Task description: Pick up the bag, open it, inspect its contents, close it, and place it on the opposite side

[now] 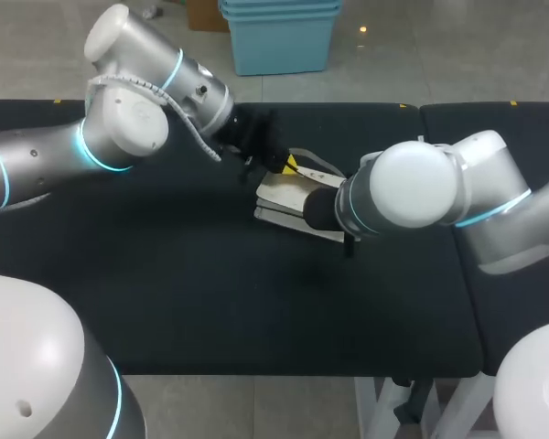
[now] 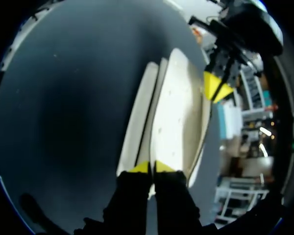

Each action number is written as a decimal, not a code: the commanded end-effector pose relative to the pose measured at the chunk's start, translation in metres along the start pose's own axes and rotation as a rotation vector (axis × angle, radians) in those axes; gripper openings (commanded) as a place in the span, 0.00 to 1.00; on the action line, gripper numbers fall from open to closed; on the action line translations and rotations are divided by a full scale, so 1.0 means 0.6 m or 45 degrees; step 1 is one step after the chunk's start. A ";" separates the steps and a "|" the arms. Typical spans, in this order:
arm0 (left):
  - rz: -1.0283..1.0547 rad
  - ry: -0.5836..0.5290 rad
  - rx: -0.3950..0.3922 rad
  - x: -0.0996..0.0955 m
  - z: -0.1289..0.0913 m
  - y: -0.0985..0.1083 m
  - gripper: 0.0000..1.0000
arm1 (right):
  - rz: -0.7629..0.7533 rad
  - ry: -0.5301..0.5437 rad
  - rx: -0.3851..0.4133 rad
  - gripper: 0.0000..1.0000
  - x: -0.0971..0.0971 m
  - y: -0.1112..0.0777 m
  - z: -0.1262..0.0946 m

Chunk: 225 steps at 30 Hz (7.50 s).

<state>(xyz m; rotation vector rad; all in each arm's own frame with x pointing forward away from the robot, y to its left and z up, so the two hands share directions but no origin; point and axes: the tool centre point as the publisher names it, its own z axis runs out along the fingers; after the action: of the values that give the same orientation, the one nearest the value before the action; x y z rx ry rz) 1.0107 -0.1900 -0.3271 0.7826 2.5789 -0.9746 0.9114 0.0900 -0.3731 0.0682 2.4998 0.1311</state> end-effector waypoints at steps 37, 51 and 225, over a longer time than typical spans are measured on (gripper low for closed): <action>-0.221 0.044 -0.029 -0.051 0.057 0.046 0.86 | -0.002 0.002 0.001 0.00 0.010 -0.005 0.003; -0.287 0.117 -0.031 -0.079 0.077 0.061 0.67 | -0.002 0.002 0.001 0.00 0.010 -0.005 0.003; -0.364 -0.112 0.123 -0.097 -0.086 -0.073 0.00 | 0.012 0.428 0.069 1.00 -0.094 0.007 0.024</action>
<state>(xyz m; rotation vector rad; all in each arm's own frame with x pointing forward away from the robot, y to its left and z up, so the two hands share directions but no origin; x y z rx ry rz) 1.0262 -0.2056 -0.2379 0.3792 2.6281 -1.1859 0.9631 0.0897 -0.3429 0.0887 2.8283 0.0945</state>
